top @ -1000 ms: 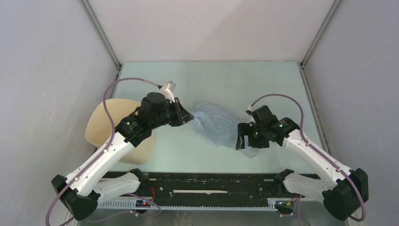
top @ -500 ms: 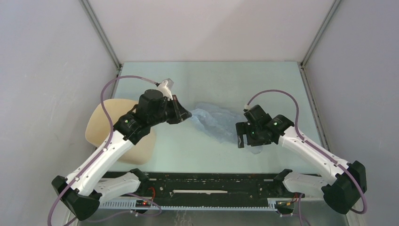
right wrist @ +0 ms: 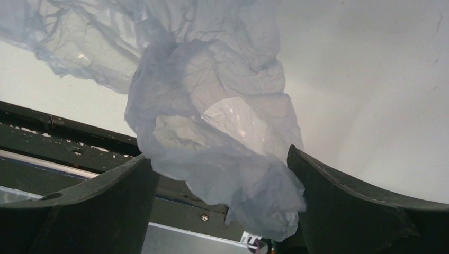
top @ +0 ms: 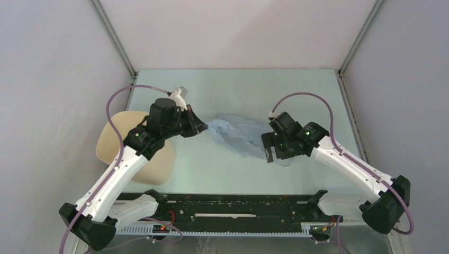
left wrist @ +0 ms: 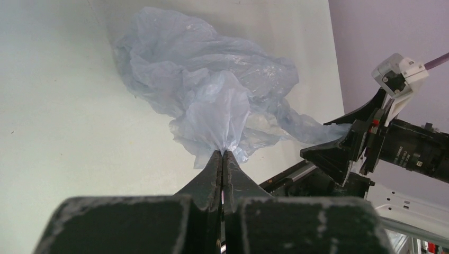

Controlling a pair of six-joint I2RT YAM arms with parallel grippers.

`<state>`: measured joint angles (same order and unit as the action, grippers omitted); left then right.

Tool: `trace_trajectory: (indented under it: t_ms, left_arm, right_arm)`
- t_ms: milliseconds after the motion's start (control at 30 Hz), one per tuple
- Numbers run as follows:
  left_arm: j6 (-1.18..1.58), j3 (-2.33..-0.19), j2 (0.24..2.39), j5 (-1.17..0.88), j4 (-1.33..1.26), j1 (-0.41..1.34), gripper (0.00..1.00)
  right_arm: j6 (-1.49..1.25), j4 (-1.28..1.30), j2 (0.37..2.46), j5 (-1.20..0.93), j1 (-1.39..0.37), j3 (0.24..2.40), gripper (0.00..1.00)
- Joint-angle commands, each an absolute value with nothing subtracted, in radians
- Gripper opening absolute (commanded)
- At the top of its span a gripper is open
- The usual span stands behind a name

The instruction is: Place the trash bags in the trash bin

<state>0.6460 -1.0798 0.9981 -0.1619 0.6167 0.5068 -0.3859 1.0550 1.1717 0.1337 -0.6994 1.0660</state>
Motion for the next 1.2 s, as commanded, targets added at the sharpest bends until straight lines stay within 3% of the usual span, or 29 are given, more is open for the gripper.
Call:
trace_trajectory:
  t_ms: [0, 233, 533, 633, 767, 900, 1000, 1100, 1167]
  left_arm:
    - [0.612, -1.124, 0.975, -0.206, 0.61, 0.485, 0.0]
    - [0.615, -1.12, 0.972, -0.212, 0.602, 0.473, 0.0]
    - [0.632, -1.111, 0.972, -0.226, 0.581, 0.471, 0.0]
    - [0.628, -1.116, 0.977, -0.236, 0.579, 0.469, 0.0]
    - [0.616, -1.12, 0.978, -0.236, 0.593, 0.465, 0.0]
    - [0.585, -1.109, 0.965, -0.255, 0.623, 0.465, 0.0]
    - [0.563, -1.09, 0.954, -0.271, 0.649, 0.466, 0.0]
    - [0.537, -1.085, 0.951, -0.277, 0.691, 0.48, 0.01]
    - [0.513, -1.084, 0.945, -0.244, 0.731, 0.51, 0.11]
  right_arm:
    - [-0.287, 1.08, 1.215, 0.191, -0.754, 1.125, 0.99]
    - [-0.205, 1.144, 1.278, 0.239, -0.74, 1.182, 1.0]
    - [-0.175, 0.987, 1.291, -0.048, -0.75, 1.127, 0.98]
    - [-0.197, 0.962, 1.321, -0.046, -0.765, 1.126, 0.94]
    - [-0.23, 0.977, 1.331, 0.085, -0.769, 1.132, 0.74]
    - [-0.259, 0.999, 1.296, 0.161, -0.771, 1.125, 0.31]
    - [-0.28, 0.976, 1.247, 0.168, -0.771, 1.114, 0.09]
    - [-0.296, 0.932, 1.201, 0.149, -0.758, 1.114, 0.0]
    - [-0.309, 0.907, 1.179, 0.111, -0.737, 1.114, 0.0]
